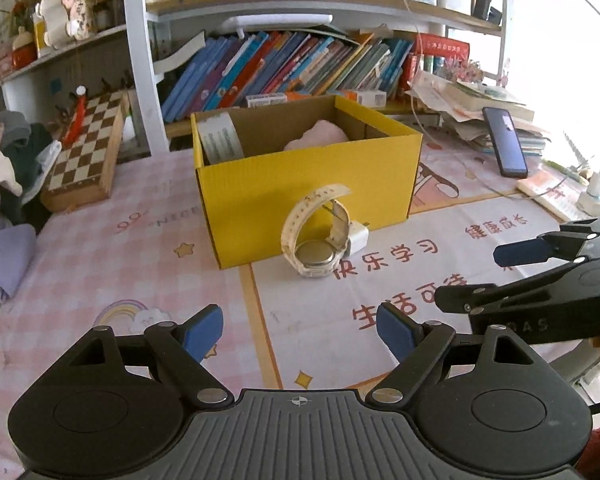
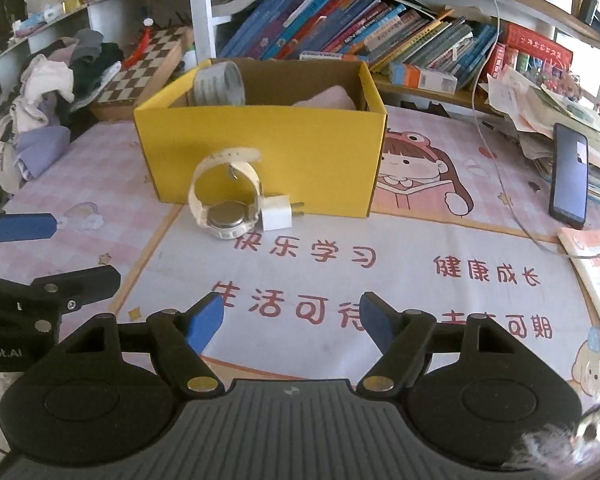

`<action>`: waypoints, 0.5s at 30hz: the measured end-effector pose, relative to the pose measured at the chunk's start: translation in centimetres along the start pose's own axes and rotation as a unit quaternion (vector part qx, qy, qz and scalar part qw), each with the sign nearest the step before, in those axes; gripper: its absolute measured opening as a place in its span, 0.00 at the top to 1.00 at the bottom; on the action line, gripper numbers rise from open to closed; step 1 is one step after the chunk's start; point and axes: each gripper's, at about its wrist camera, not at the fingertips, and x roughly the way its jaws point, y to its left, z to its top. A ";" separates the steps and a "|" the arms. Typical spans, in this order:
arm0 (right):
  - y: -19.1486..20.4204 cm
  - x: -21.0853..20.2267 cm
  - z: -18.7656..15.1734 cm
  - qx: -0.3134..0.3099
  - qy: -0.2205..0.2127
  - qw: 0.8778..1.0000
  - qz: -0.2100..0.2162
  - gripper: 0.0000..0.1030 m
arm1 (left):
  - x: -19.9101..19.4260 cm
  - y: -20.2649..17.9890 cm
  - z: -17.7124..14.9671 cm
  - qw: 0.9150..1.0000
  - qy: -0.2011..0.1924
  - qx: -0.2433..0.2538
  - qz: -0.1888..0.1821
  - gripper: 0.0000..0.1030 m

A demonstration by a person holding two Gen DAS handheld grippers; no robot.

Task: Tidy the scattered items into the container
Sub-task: 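Lift both tools out of the box back toward the watch and plug, then grasp the white watch with the left tool while the right tool grasps the white plug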

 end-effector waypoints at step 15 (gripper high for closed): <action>-0.1 4.1 2.0 -0.048 0.018 0.999 0.016 0.29 | 4.1 0.1 1.4 1.000 0.019 -0.004 0.013 0.31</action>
